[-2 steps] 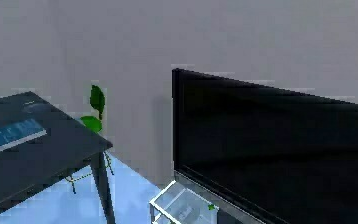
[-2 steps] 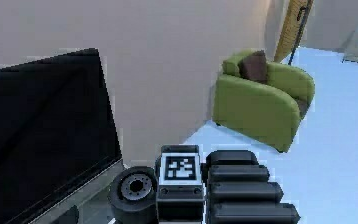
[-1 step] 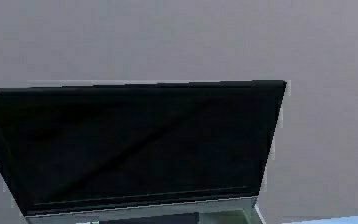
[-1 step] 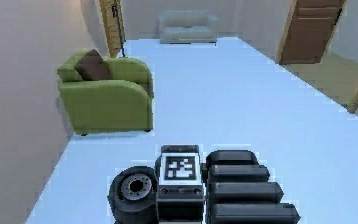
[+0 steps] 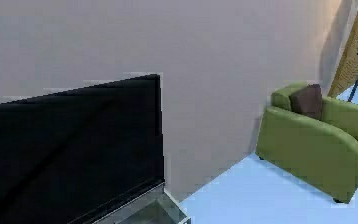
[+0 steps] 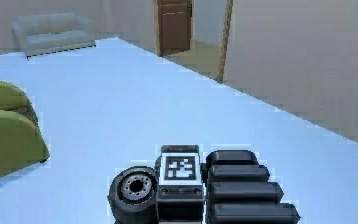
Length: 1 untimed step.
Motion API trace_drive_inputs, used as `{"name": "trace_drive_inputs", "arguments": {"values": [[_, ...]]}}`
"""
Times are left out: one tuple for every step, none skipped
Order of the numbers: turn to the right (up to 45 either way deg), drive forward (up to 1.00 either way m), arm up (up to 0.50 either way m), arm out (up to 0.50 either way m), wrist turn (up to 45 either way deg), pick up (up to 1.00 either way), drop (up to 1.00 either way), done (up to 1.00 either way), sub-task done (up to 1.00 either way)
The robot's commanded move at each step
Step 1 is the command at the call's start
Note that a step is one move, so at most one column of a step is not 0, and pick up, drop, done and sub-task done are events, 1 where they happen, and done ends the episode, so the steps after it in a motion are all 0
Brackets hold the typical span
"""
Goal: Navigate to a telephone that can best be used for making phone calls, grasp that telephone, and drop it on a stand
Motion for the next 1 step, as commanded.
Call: {"name": "trace_drive_inputs", "arguments": {"values": [[-45.0, 0.00, 0.00, 0.00, 0.0, 0.00, 0.00, 0.00, 0.00]]}}
